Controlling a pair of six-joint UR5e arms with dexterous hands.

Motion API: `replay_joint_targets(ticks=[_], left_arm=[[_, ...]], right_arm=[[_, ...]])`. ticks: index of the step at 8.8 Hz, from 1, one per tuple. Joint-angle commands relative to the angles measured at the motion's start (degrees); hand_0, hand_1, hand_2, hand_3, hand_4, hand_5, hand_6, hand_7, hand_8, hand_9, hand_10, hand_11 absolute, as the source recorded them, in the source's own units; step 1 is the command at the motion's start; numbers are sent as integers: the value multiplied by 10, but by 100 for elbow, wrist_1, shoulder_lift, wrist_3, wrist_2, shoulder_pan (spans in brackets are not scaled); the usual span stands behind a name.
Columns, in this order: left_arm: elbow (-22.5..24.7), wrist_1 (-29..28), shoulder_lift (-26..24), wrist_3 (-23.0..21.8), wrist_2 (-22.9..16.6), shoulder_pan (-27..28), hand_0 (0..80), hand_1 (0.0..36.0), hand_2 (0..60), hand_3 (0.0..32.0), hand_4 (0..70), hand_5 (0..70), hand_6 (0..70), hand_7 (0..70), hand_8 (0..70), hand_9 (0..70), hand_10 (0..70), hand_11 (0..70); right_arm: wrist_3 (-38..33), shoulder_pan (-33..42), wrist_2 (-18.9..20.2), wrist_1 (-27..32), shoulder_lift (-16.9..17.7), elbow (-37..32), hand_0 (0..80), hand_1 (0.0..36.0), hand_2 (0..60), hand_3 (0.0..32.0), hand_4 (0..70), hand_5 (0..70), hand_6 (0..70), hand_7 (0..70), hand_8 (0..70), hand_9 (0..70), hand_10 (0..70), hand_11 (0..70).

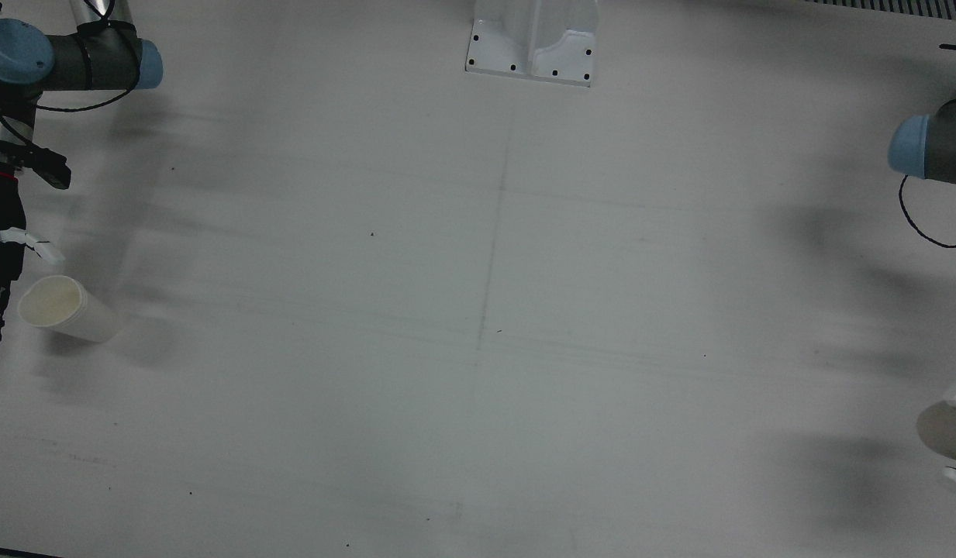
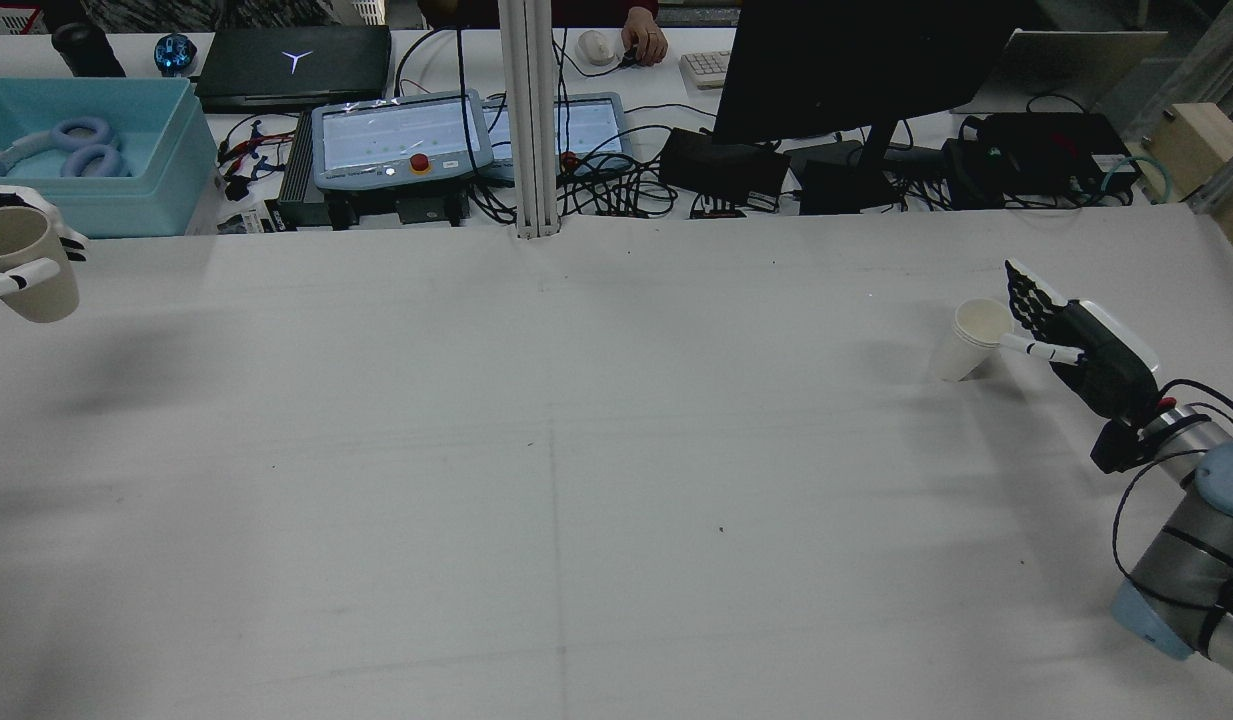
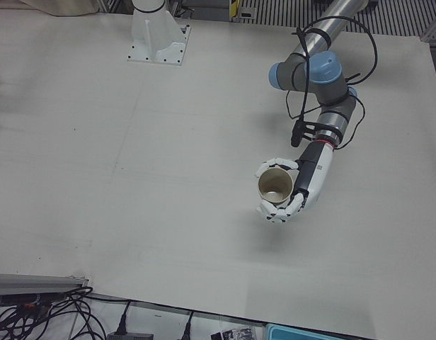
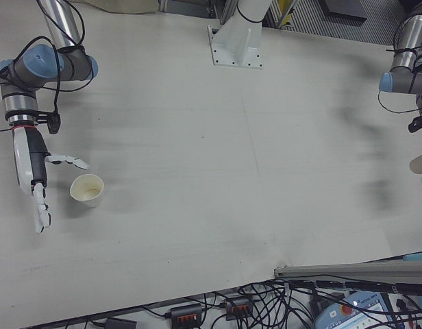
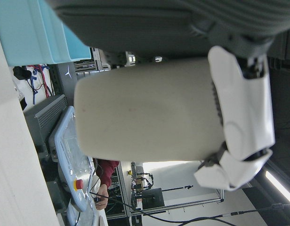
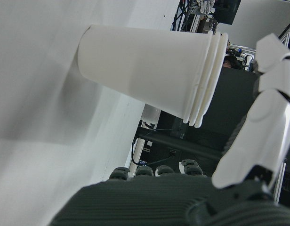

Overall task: Pour water
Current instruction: 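Close the right hand around the white paper cup stack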

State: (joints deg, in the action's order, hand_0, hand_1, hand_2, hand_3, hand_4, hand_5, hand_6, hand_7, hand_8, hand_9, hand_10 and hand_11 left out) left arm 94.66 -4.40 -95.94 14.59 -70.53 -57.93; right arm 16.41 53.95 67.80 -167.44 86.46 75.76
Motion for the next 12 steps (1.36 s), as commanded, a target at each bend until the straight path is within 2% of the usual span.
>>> replay_joint_targets(ticks=[1, 2, 4, 6, 12], left_arm=[[0, -8, 66, -9, 4, 10, 482, 279, 600, 0, 208, 527, 274, 530, 368, 363, 247, 371], [0, -8, 84, -9, 4, 1, 483, 277, 600, 0, 208, 524, 273, 528, 369, 364, 247, 371], [0, -8, 111, -9, 4, 1, 482, 275, 600, 0, 207, 523, 274, 527, 371, 366, 248, 372], [-9, -8, 111, -9, 4, 1, 483, 275, 600, 0, 207, 533, 275, 525, 372, 367, 248, 373], [-79, -61, 163, 0, 13, 19, 479, 271, 600, 0, 204, 510, 274, 514, 375, 370, 252, 377]], right_arm=[[3, -156, -355, 1, -6, -122, 446, 148, 198, 0, 0, 47, 0, 0, 0, 0, 6, 23], [12, -156, -364, -17, -102, -105, 450, 149, 197, 0, 0, 49, 0, 0, 0, 0, 7, 25], [125, -200, -766, 18, -147, -166, 436, 142, 197, 0, 0, 44, 6, 0, 0, 0, 10, 28], [56, -270, -786, 62, -287, 25, 437, 142, 202, 0, 0, 59, 8, 0, 0, 0, 0, 13], [29, -605, -786, 62, -287, 1, 428, 136, 203, 0, 0, 65, 10, 0, 0, 0, 3, 17]])
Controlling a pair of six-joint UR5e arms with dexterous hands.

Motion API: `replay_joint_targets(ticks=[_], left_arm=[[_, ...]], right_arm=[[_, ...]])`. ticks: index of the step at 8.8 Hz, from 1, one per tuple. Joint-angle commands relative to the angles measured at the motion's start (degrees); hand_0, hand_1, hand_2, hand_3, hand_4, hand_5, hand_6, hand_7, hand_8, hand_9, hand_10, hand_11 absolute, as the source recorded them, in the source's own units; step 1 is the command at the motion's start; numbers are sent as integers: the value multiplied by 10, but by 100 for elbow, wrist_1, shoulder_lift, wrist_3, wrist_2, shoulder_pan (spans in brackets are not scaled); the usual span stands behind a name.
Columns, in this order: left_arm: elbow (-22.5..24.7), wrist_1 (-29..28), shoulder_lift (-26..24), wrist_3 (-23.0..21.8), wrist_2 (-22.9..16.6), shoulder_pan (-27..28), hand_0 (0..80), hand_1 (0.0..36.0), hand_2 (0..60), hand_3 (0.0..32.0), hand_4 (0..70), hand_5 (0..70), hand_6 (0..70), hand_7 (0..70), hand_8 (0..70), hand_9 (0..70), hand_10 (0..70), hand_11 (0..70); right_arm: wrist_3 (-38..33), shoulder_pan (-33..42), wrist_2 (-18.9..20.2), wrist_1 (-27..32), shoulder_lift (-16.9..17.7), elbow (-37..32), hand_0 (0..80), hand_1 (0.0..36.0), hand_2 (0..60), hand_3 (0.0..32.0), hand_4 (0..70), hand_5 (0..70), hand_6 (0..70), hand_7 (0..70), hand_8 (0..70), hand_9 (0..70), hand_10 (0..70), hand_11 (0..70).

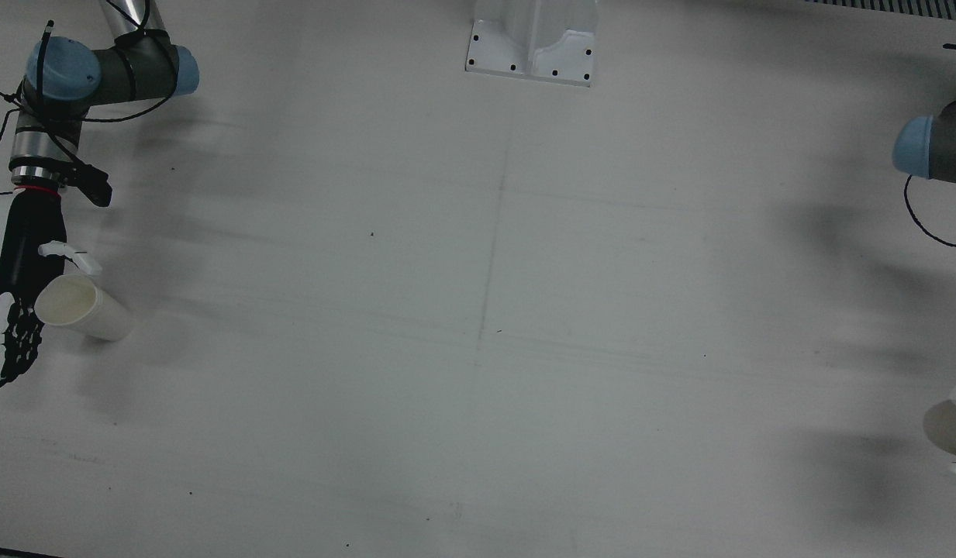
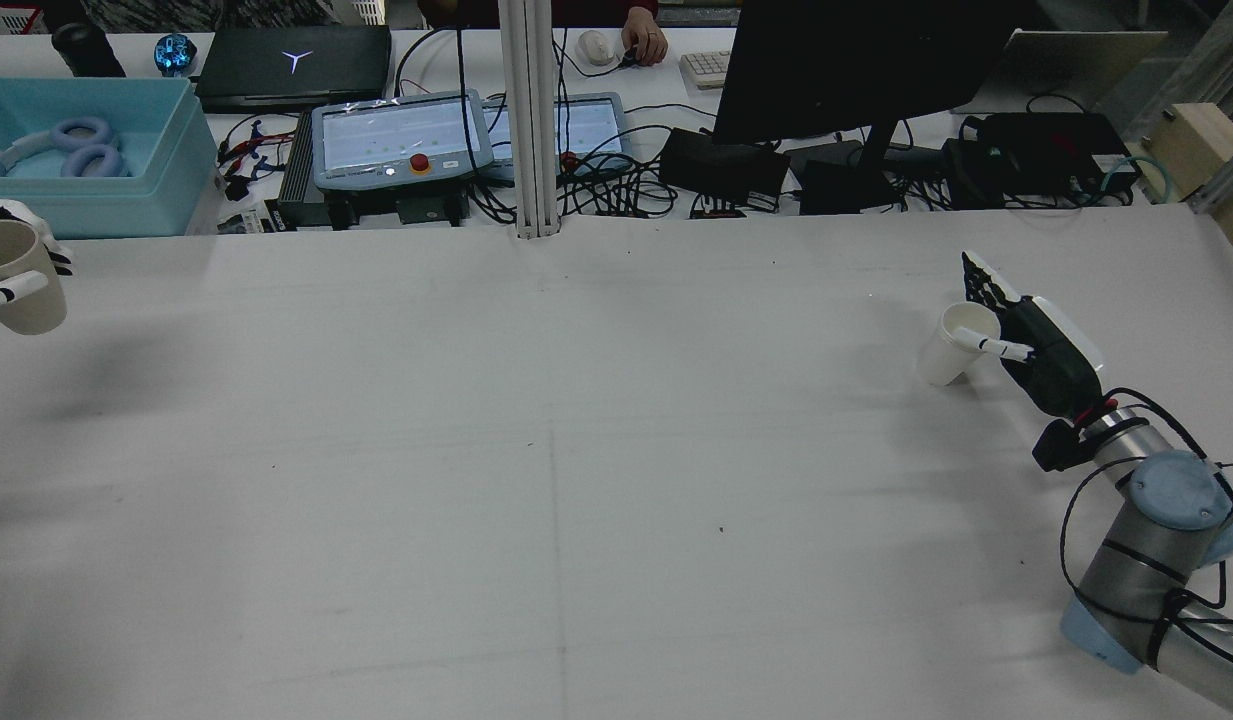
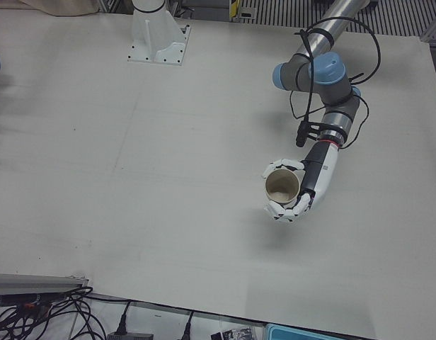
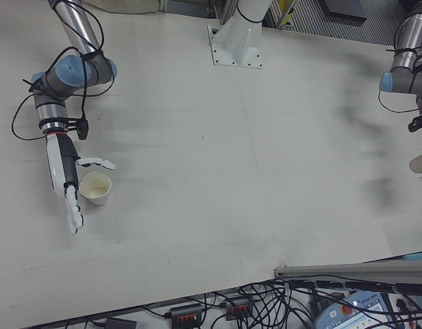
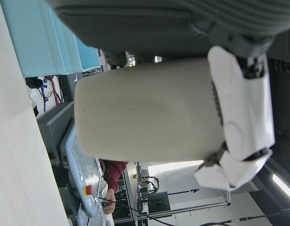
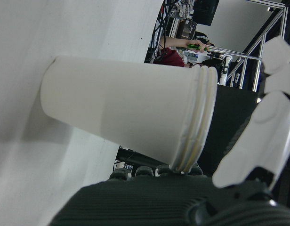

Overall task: Pour water
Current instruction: 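Close the right hand around the white paper cup stack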

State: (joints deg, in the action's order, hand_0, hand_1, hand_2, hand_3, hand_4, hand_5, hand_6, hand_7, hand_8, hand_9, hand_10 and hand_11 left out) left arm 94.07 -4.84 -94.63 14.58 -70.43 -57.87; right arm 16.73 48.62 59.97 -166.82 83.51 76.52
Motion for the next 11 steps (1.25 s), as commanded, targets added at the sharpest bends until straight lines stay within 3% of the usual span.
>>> replay_joint_targets(ticks=[1, 7, 11], left_arm=[[-12, -17, 32, 1, 3, 13, 478, 270, 600, 0, 202, 515, 273, 511, 376, 371, 252, 377], [23, -52, 111, -8, 3, 4, 479, 269, 600, 0, 201, 516, 272, 506, 375, 369, 251, 377], [32, -113, 199, -8, 3, 4, 478, 269, 600, 0, 199, 513, 271, 504, 376, 369, 252, 378]], right_arm=[[23, -80, -3, 0, 16, -137, 425, 135, 205, 0, 0, 63, 11, 0, 1, 0, 5, 20], [50, -177, -170, -17, -89, -234, 436, 139, 206, 0, 7, 67, 26, 1, 7, 2, 5, 20], [50, -247, -170, -52, -133, -243, 456, 148, 208, 0, 60, 82, 55, 48, 26, 19, 6, 20]])
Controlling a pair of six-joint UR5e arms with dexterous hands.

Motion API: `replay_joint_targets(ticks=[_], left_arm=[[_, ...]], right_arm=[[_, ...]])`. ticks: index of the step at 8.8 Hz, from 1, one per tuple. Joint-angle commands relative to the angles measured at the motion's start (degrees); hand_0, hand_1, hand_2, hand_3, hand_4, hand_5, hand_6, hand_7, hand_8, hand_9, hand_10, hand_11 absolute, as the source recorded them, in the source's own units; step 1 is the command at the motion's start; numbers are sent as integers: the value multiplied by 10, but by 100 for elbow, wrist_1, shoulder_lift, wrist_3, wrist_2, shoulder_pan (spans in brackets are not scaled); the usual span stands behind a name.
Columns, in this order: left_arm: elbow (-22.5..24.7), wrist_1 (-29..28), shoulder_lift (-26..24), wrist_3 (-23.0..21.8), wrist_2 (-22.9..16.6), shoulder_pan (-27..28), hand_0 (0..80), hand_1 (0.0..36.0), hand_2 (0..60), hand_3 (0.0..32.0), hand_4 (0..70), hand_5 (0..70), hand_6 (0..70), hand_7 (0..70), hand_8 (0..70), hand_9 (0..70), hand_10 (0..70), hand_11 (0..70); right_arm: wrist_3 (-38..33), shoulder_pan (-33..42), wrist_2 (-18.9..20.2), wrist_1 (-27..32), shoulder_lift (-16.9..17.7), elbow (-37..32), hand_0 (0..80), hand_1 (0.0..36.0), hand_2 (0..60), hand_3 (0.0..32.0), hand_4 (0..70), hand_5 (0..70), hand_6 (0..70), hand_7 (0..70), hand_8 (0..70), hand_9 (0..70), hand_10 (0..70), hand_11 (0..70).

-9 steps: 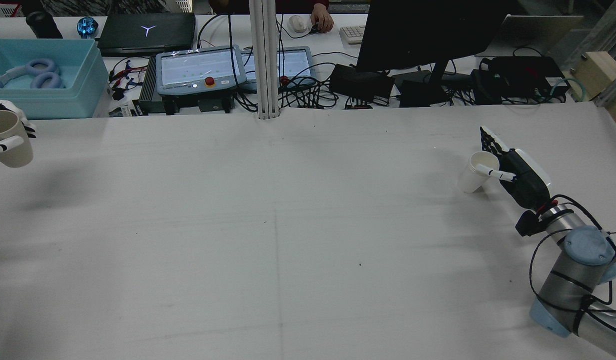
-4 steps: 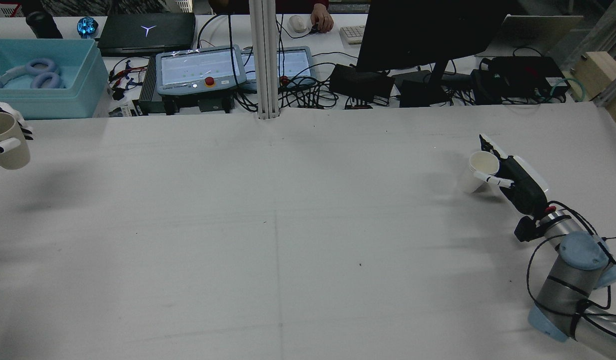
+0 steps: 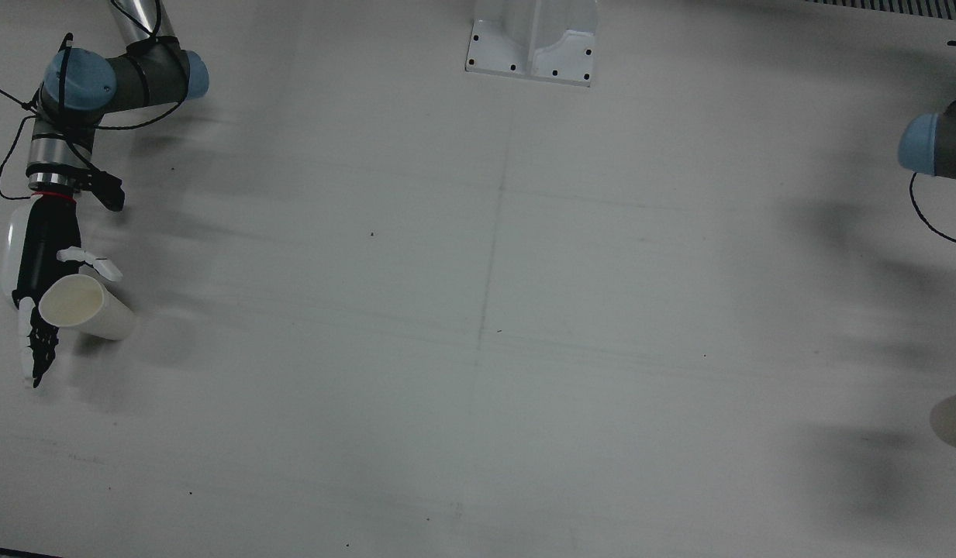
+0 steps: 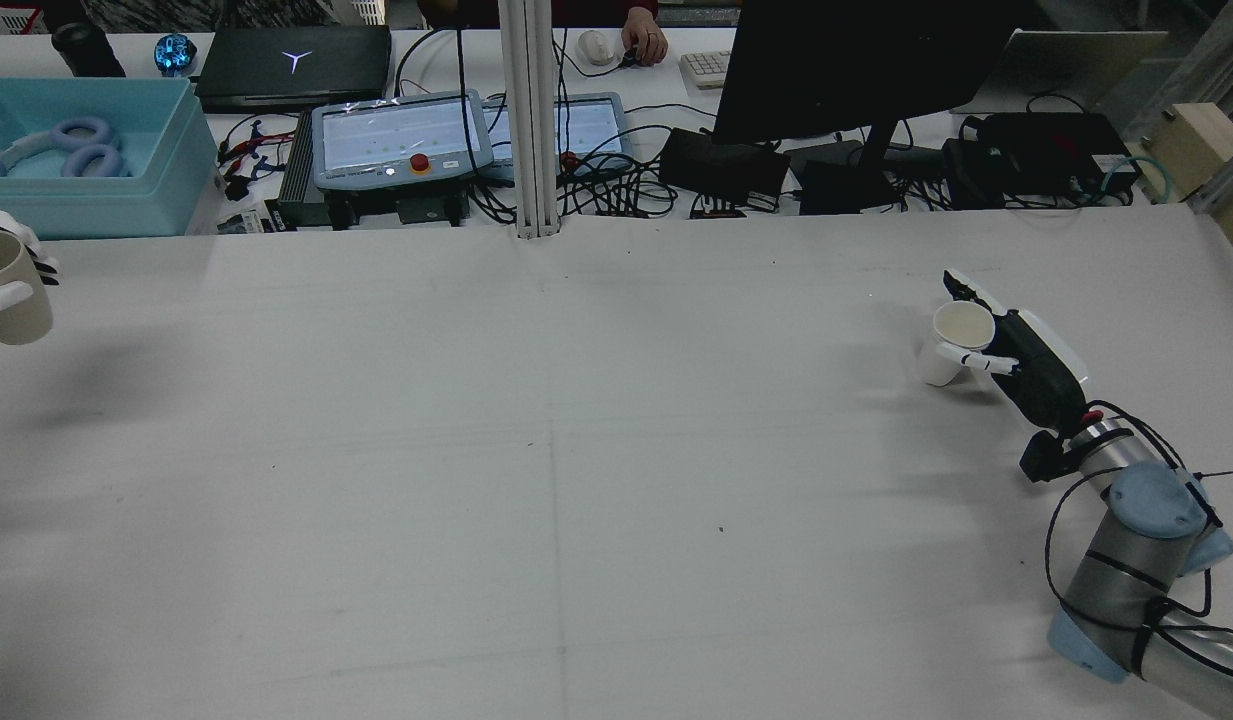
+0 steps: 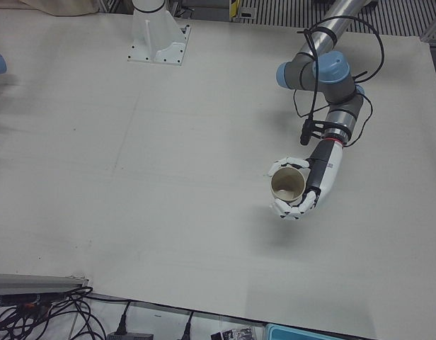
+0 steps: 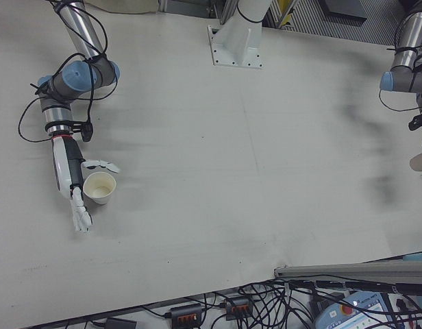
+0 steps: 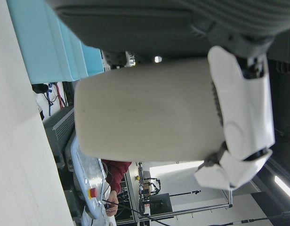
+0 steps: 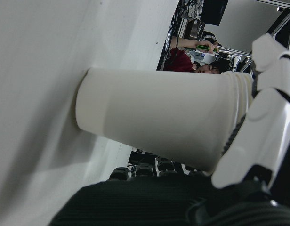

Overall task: Pour water
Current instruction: 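Close the right hand around the white paper cup stack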

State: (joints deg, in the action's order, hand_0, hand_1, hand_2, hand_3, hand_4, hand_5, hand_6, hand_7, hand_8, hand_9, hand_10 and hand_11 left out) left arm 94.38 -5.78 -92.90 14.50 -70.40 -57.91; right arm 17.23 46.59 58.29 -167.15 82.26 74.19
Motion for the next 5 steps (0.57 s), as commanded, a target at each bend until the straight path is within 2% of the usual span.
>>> replay_joint_targets(ticks=[1, 2, 3, 4, 5], left_arm=[[-7, -19, 26, 0, 0, 8, 478, 269, 600, 0, 200, 512, 272, 504, 377, 371, 254, 379], [-7, -19, 26, 0, 0, 16, 479, 269, 600, 0, 200, 516, 273, 505, 378, 373, 255, 382], [-24, -19, 26, 0, 0, 16, 478, 269, 600, 0, 200, 508, 274, 506, 379, 373, 255, 382], [-33, -19, 18, 0, 0, 16, 478, 269, 600, 0, 201, 509, 275, 506, 379, 374, 256, 383], [-33, -19, 17, 0, 0, 16, 478, 268, 600, 0, 201, 509, 276, 505, 380, 374, 256, 383]], right_arm=[[0, -54, -1, -20, -8, -10, 460, 151, 208, 0, 61, 82, 55, 49, 25, 18, 4, 18], [0, -63, -1, -20, -17, -10, 460, 152, 209, 0, 68, 87, 63, 63, 28, 19, 6, 21], [0, -63, -1, -37, -34, -10, 470, 167, 235, 0, 92, 126, 102, 130, 51, 54, 25, 50], [0, -63, -1, -72, -69, -1, 479, 181, 281, 0, 137, 203, 181, 254, 119, 164, 77, 126], [9, -71, -1, -81, -78, -10, 479, 178, 308, 0, 162, 255, 249, 331, 178, 257, 129, 200]])
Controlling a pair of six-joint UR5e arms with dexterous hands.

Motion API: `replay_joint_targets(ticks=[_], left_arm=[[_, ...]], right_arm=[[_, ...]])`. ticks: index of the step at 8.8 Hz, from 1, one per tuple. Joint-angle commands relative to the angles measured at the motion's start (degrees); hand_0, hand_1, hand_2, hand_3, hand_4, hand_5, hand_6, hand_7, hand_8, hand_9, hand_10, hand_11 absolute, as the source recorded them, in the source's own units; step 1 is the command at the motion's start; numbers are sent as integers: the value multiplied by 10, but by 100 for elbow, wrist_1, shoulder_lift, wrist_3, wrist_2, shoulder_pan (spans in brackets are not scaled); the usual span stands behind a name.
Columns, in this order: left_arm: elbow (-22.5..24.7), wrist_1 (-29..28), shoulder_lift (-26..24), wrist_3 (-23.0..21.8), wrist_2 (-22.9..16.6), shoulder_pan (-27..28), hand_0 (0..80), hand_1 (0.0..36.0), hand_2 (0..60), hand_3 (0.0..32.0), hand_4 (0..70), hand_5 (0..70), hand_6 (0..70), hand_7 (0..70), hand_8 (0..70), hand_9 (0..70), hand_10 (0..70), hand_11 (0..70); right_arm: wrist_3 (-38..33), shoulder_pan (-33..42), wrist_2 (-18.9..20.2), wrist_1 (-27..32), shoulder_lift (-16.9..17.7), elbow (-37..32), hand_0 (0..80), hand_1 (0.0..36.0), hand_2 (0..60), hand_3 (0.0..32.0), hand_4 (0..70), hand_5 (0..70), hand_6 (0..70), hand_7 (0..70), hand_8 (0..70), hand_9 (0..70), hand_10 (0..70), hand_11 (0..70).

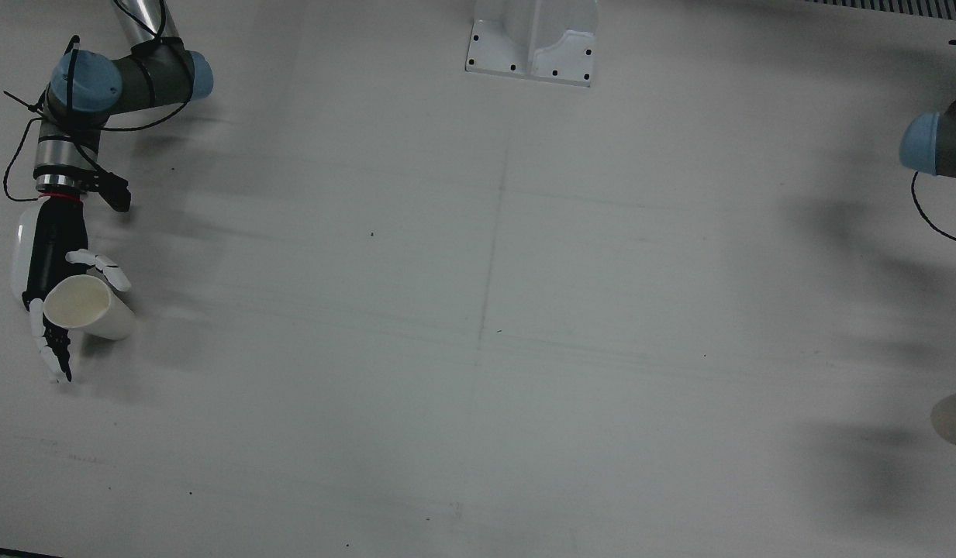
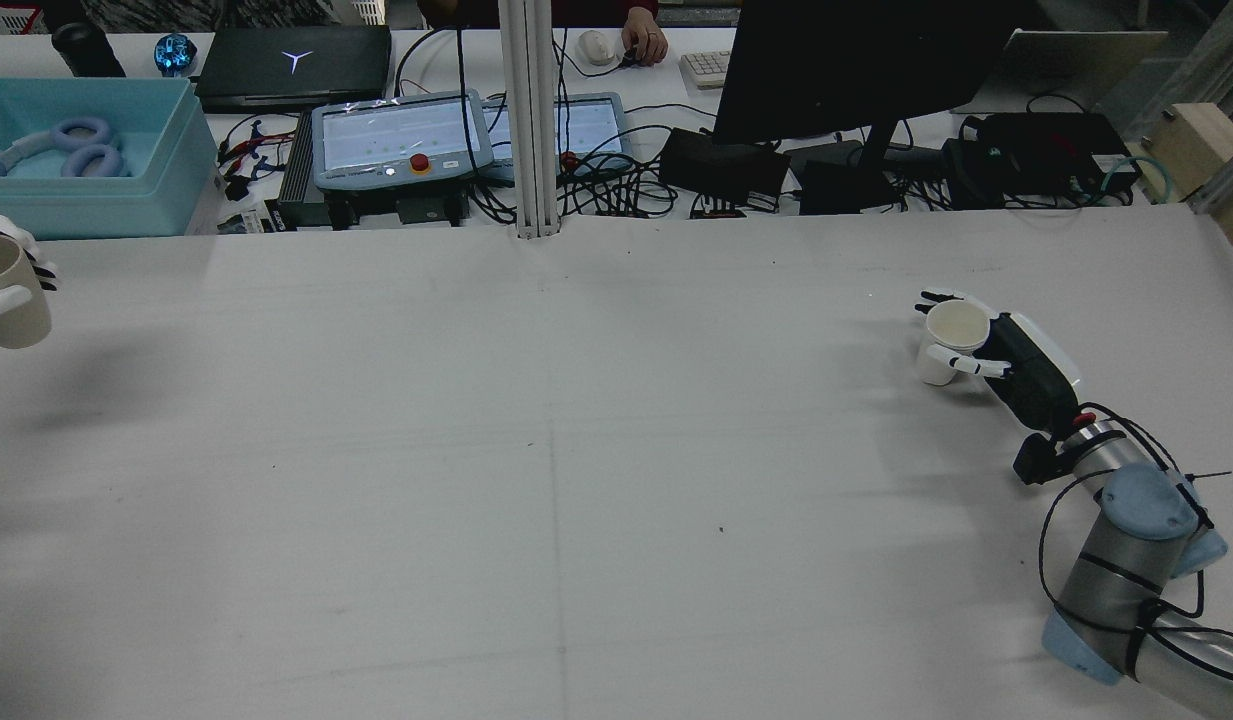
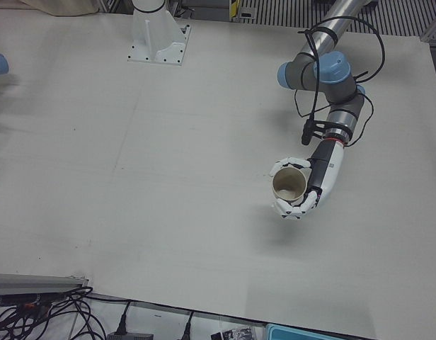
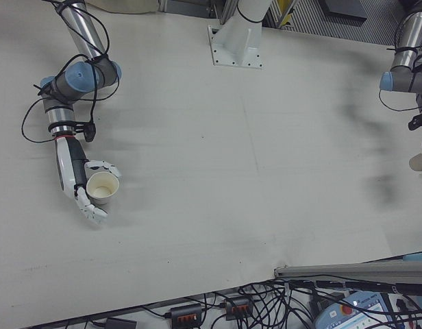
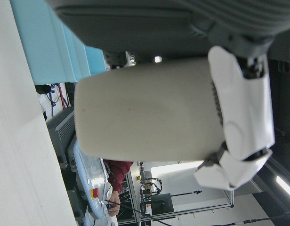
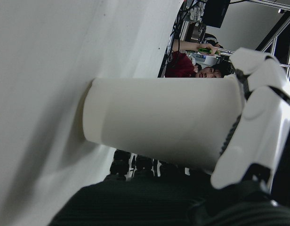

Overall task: Pour water
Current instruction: 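Lift the white cup stack with the right hand, away from the table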

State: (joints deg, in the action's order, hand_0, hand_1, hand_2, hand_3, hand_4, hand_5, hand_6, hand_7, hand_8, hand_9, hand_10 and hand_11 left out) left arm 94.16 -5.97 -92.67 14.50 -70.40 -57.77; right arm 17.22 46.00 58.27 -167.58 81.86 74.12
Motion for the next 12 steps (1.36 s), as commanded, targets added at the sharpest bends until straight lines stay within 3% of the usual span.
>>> replay_joint_targets(ticks=[1, 3, 4, 5, 6, 8, 10, 12], left_arm=[[-21, 0, -6, 9, 0, 2, 478, 269, 600, 0, 202, 507, 276, 505, 380, 375, 256, 383], [-12, 0, 3, 0, 0, 2, 476, 270, 600, 0, 201, 507, 274, 503, 379, 373, 256, 383], [14, 0, 3, 0, 0, -6, 477, 272, 600, 0, 200, 509, 274, 502, 379, 372, 255, 382], [32, 0, 3, 0, -9, -6, 479, 273, 600, 0, 200, 514, 275, 502, 378, 372, 254, 381], [41, 0, 3, 0, 0, -6, 480, 274, 600, 0, 199, 521, 274, 502, 378, 371, 254, 381], [58, 0, 12, -9, 0, -15, 480, 275, 600, 0, 198, 520, 273, 499, 375, 367, 252, 378], [58, 0, 3, -17, 0, -15, 480, 275, 600, 0, 197, 521, 272, 497, 375, 366, 252, 377], [58, 0, -6, -17, -9, -6, 482, 277, 600, 0, 197, 535, 276, 500, 376, 367, 251, 378]], right_arm=[[9, -4, 0, -37, -39, 6, 475, 169, 324, 0, 179, 305, 320, 393, 238, 344, 181, 276], [9, -4, 0, -55, -39, 50, 472, 152, 359, 0, 188, 387, 469, 491, 382, 505, 303, 445], [9, -4, 0, -64, -39, 120, 475, 149, 352, 0, 159, 404, 518, 545, 462, 609, 370, 530], [9, 5, 9, -133, -30, 268, 475, 128, 295, 0, 136, 414, 558, 582, 525, 676, 422, 599], [9, 66, 9, -256, -30, 470, 474, 107, 227, 0, 107, 403, 553, 566, 529, 653, 433, 615], [53, 460, 35, -493, -4, 1014, 474, 113, 216, 0, 81, 390, 522, 524, 483, 574, 402, 570], [254, 978, 96, -1028, -12, 1760, 478, 116, 199, 0, 64, 385, 500, 508, 462, 537, 380, 543], [902, 1357, 114, -1416, 14, 2394, 480, 118, 185, 0, 51, 373, 478, 489, 445, 507, 371, 532]])
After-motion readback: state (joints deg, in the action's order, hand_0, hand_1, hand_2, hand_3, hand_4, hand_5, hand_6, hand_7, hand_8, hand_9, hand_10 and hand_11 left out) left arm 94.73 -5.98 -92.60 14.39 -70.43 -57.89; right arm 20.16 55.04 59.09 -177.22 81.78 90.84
